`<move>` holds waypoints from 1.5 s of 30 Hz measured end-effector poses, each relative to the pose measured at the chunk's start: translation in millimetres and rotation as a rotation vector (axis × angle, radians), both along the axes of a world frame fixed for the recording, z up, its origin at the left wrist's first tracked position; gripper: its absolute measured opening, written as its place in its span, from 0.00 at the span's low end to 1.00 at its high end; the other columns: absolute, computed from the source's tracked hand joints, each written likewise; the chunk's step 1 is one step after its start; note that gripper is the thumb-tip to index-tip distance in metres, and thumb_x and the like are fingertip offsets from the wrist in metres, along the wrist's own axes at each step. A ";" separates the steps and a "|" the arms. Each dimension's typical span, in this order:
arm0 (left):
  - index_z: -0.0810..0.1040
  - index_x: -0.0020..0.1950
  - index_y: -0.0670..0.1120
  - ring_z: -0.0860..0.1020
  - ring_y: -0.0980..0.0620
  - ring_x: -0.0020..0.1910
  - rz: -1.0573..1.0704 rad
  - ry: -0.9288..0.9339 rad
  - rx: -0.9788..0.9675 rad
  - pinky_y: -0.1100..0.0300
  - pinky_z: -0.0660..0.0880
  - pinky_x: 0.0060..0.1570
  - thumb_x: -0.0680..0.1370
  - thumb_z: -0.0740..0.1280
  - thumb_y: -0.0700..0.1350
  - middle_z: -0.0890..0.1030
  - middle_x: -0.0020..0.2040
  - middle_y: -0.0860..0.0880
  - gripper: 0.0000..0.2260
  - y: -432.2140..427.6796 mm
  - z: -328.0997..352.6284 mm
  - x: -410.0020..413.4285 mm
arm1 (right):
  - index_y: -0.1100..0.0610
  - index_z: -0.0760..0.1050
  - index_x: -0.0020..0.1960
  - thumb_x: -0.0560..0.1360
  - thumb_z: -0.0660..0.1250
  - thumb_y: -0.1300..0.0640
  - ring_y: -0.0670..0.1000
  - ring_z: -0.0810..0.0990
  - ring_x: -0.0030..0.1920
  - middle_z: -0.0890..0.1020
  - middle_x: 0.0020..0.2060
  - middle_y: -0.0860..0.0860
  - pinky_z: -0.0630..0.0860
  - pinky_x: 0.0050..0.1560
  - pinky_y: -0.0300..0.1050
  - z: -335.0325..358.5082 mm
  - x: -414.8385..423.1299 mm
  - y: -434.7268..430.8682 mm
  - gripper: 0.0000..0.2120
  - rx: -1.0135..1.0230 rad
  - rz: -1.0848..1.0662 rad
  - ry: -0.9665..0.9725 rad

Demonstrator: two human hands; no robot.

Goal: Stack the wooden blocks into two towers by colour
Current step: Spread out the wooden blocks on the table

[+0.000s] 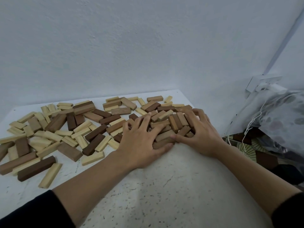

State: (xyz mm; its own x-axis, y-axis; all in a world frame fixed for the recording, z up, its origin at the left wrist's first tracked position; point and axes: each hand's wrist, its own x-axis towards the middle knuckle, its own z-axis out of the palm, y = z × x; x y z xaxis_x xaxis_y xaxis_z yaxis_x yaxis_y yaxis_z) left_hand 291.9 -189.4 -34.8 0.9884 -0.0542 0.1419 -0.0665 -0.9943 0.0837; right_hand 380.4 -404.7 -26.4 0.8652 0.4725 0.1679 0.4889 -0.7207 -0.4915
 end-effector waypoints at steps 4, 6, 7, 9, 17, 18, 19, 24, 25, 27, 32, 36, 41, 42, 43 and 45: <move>0.53 0.78 0.68 0.49 0.49 0.80 0.021 -0.005 -0.004 0.37 0.48 0.74 0.77 0.45 0.77 0.51 0.83 0.50 0.31 1.0 -2.0 5.0 | 0.34 0.52 0.78 0.63 0.60 0.17 0.48 0.54 0.78 0.53 0.75 0.37 0.65 0.73 0.54 -1.6 13.1 2.9 0.49 -0.039 0.013 0.062; 0.53 0.78 0.67 0.48 0.49 0.81 0.027 0.007 -0.002 0.36 0.47 0.75 0.76 0.44 0.77 0.50 0.83 0.49 0.32 1.9 -2.1 6.5 | 0.32 0.44 0.79 0.60 0.56 0.14 0.49 0.44 0.81 0.43 0.80 0.40 0.57 0.78 0.58 -3.8 20.8 5.2 0.53 -0.123 0.013 0.112; 0.53 0.78 0.67 0.47 0.50 0.81 0.028 0.013 -0.002 0.36 0.47 0.75 0.76 0.43 0.77 0.49 0.83 0.49 0.32 2.2 -1.9 6.7 | 0.32 0.41 0.79 0.59 0.54 0.13 0.49 0.40 0.81 0.40 0.80 0.41 0.53 0.80 0.59 -4.5 23.3 6.4 0.55 -0.153 0.008 0.133; 0.52 0.78 0.67 0.47 0.51 0.81 0.030 0.021 -0.016 0.36 0.46 0.76 0.76 0.43 0.77 0.49 0.83 0.50 0.32 2.4 -1.3 6.3 | 0.33 0.39 0.79 0.59 0.52 0.12 0.50 0.38 0.81 0.38 0.81 0.45 0.50 0.80 0.59 -4.5 26.8 8.3 0.56 -0.161 -0.010 0.152; 0.50 0.81 0.63 0.45 0.51 0.82 0.032 0.045 0.004 0.36 0.48 0.75 0.74 0.42 0.79 0.47 0.84 0.51 0.39 12.4 2.1 9.9 | 0.42 0.43 0.82 0.61 0.52 0.13 0.51 0.45 0.82 0.45 0.82 0.47 0.51 0.80 0.57 -8.4 42.8 17.2 0.58 -0.192 -0.024 0.114; 0.50 0.81 0.63 0.46 0.51 0.82 0.033 0.042 0.004 0.36 0.49 0.75 0.74 0.42 0.79 0.48 0.84 0.51 0.39 12.6 1.7 10.3 | 0.42 0.44 0.82 0.61 0.51 0.13 0.51 0.44 0.82 0.45 0.82 0.47 0.51 0.80 0.56 -8.2 43.8 18.4 0.58 -0.208 -0.026 0.113; 0.51 0.81 0.63 0.46 0.50 0.82 0.034 0.037 0.001 0.36 0.49 0.75 0.74 0.42 0.79 0.48 0.84 0.51 0.38 12.0 1.2 11.0 | 0.42 0.45 0.82 0.61 0.51 0.13 0.52 0.44 0.82 0.44 0.82 0.47 0.50 0.80 0.56 -7.1 44.4 19.5 0.57 -0.219 -0.029 0.113; 0.52 0.80 0.63 0.50 0.50 0.81 0.058 -0.001 0.005 0.36 0.51 0.74 0.77 0.43 0.76 0.51 0.83 0.51 0.35 9.6 -1.2 17.4 | 0.43 0.50 0.82 0.67 0.50 0.17 0.52 0.47 0.82 0.47 0.82 0.46 0.50 0.80 0.54 -4.9 48.7 26.0 0.51 -0.230 -0.031 0.112; 0.53 0.80 0.63 0.50 0.50 0.81 0.063 -0.005 0.003 0.36 0.52 0.74 0.77 0.44 0.76 0.52 0.83 0.51 0.35 9.5 -1.3 18.7 | 0.43 0.50 0.82 0.68 0.50 0.19 0.52 0.47 0.81 0.47 0.82 0.47 0.50 0.80 0.53 -3.5 48.7 27.4 0.49 -0.231 -0.023 0.103; 0.53 0.80 0.62 0.51 0.50 0.80 0.070 -0.008 -0.006 0.36 0.51 0.73 0.77 0.44 0.76 0.53 0.83 0.51 0.35 9.1 -1.2 20.7 | 0.44 0.51 0.82 0.73 0.52 0.23 0.51 0.48 0.81 0.48 0.82 0.47 0.49 0.80 0.52 -0.6 48.2 29.9 0.44 -0.245 -0.008 0.083; 0.56 0.80 0.61 0.52 0.49 0.80 0.094 -0.004 -0.026 0.35 0.51 0.72 0.77 0.45 0.76 0.54 0.83 0.50 0.35 8.3 0.0 23.3 | 0.45 0.51 0.82 0.76 0.53 0.26 0.51 0.48 0.81 0.50 0.82 0.48 0.47 0.79 0.50 4.9 48.0 34.6 0.41 -0.256 -0.008 0.067; 0.55 0.80 0.62 0.51 0.50 0.80 0.098 -0.001 -0.076 0.35 0.51 0.74 0.76 0.44 0.77 0.52 0.83 0.52 0.36 8.3 1.6 22.9 | 0.44 0.54 0.82 0.76 0.50 0.26 0.52 0.52 0.81 0.54 0.81 0.49 0.51 0.78 0.50 3.4 49.1 35.6 0.39 -0.260 -0.013 0.039; 0.62 0.78 0.61 0.55 0.50 0.79 0.093 -0.007 -0.135 0.39 0.52 0.74 0.80 0.44 0.72 0.54 0.83 0.55 0.31 14.9 12.7 19.0 | 0.45 0.66 0.76 0.80 0.49 0.31 0.50 0.64 0.76 0.67 0.76 0.46 0.63 0.73 0.50 5.9 44.0 40.3 0.30 -0.134 -0.010 -0.015; 0.64 0.77 0.61 0.58 0.50 0.78 0.093 -0.026 -0.132 0.41 0.53 0.73 0.81 0.46 0.70 0.58 0.82 0.55 0.28 17.9 15.8 16.8 | 0.45 0.68 0.74 0.80 0.47 0.31 0.50 0.66 0.74 0.70 0.74 0.47 0.65 0.71 0.50 5.3 42.5 41.9 0.30 -0.127 -0.007 -0.042; 0.66 0.76 0.61 0.61 0.51 0.76 0.096 -0.045 -0.133 0.42 0.54 0.72 0.82 0.47 0.68 0.62 0.79 0.55 0.26 21.9 19.0 14.1 | 0.46 0.69 0.72 0.80 0.46 0.30 0.51 0.68 0.72 0.72 0.72 0.47 0.68 0.69 0.50 4.2 40.5 43.7 0.30 -0.134 -0.004 -0.079; 0.70 0.71 0.60 0.67 0.52 0.71 0.109 -0.080 -0.153 0.45 0.57 0.69 0.83 0.51 0.65 0.70 0.71 0.56 0.21 33.0 24.3 7.5 | 0.47 0.73 0.68 0.80 0.48 0.33 0.51 0.72 0.68 0.76 0.67 0.47 0.70 0.65 0.50 2.4 35.1 48.5 0.27 -0.120 0.004 -0.156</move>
State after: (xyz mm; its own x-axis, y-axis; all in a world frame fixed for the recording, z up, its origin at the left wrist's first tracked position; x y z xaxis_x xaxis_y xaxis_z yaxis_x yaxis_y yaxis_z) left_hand 299.4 -156.4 -10.5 0.9725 0.0809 0.2183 0.0285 -0.9720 0.2334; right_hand 415.5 -356.3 -24.0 0.8314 0.5003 0.2419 0.5551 -0.7676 -0.3203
